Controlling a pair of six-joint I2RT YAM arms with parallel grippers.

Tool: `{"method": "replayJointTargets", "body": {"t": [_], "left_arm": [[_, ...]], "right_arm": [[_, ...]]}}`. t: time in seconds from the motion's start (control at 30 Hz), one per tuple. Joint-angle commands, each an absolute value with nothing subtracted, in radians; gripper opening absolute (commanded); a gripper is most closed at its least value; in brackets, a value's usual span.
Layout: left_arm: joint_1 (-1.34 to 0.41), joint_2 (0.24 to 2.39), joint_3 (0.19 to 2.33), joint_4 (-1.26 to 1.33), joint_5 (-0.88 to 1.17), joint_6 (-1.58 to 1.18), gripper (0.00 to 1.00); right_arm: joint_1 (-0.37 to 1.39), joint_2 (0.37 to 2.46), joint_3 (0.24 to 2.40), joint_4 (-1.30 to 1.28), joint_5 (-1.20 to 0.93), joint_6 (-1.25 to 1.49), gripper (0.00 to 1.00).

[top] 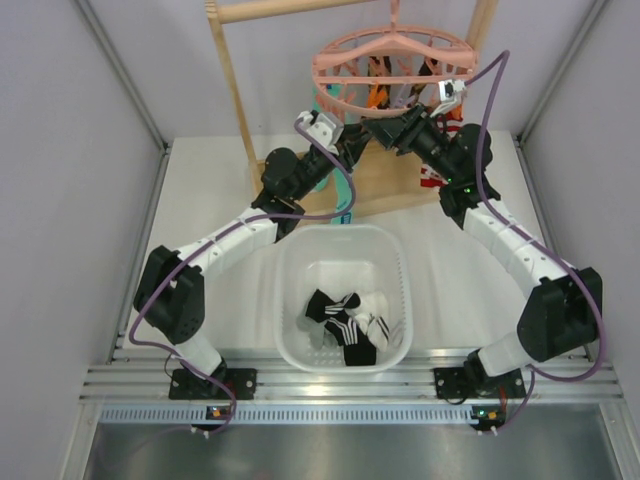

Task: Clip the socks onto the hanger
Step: Open the clamp at the hanger.

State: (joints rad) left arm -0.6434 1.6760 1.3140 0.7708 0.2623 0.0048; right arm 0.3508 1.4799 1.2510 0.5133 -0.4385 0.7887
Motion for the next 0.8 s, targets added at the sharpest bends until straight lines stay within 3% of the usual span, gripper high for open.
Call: {"method": "replayJointTargets", "body": {"t": [0.0,0.1,0.13,0.2,0.23,0.33,0.43,0.47,0.5,0.53,0.57,0.63,0.77], "left_arm": [[-0.680,1.634,1.342,0.769,0.348,-0.037,0.00],[-0.681,1.631,1.333,0.770,0.356,-0.040,0.00],[-0.680,1.628,1.332,0.770,0.362,-0.040,0.00],[-0.681,1.623,1.324,0.770,0.364,-0.037,0.00],[-0.680,1.621,1.324,0.769,0.364,-0.035,0.04],[-0.680,1.612,1.312,0.767,0.365,-0.026,0.19],[-0.678,1.595,1.292,0.758,0.386,-0.008,0.17],[-0.678,1.592,1.289,0.756,0.388,-0.008,0.13],[-0.678,1.589,1.287,0.750,0.388,-0.008,0.09],[-0.678,1.588,1.289,0.747,0.391,-0.008,0.06],[-0.678,1.589,1.290,0.744,0.390,-0.008,0.00],[-0.678,1.595,1.301,0.739,0.377,-0.014,0.00],[-0.680,1.603,1.318,0.732,0.357,-0.037,0.00]], "right_arm": [[0.360,1.491,1.292,0.604,-0.406,0.768,0.43],[0.360,1.502,1.301,0.612,-0.414,0.782,0.35],[0.360,1.505,1.304,0.614,-0.416,0.787,0.26],[0.362,1.508,1.310,0.617,-0.417,0.790,0.18],[0.361,1.508,1.313,0.615,-0.420,0.790,0.11],[0.359,1.509,1.319,0.615,-0.431,0.801,0.01],[0.357,1.509,1.324,0.611,-0.430,0.819,0.00],[0.357,1.511,1.328,0.604,-0.428,0.828,0.03],[0.356,1.514,1.330,0.603,-0.420,0.837,0.13],[0.356,1.516,1.333,0.604,-0.419,0.845,0.37],[0.356,1.516,1.336,0.606,-0.419,0.845,0.42],[0.357,1.509,1.333,0.617,-0.399,0.832,0.54],[0.362,1.514,1.319,0.641,-0.402,0.801,0.58]]}}
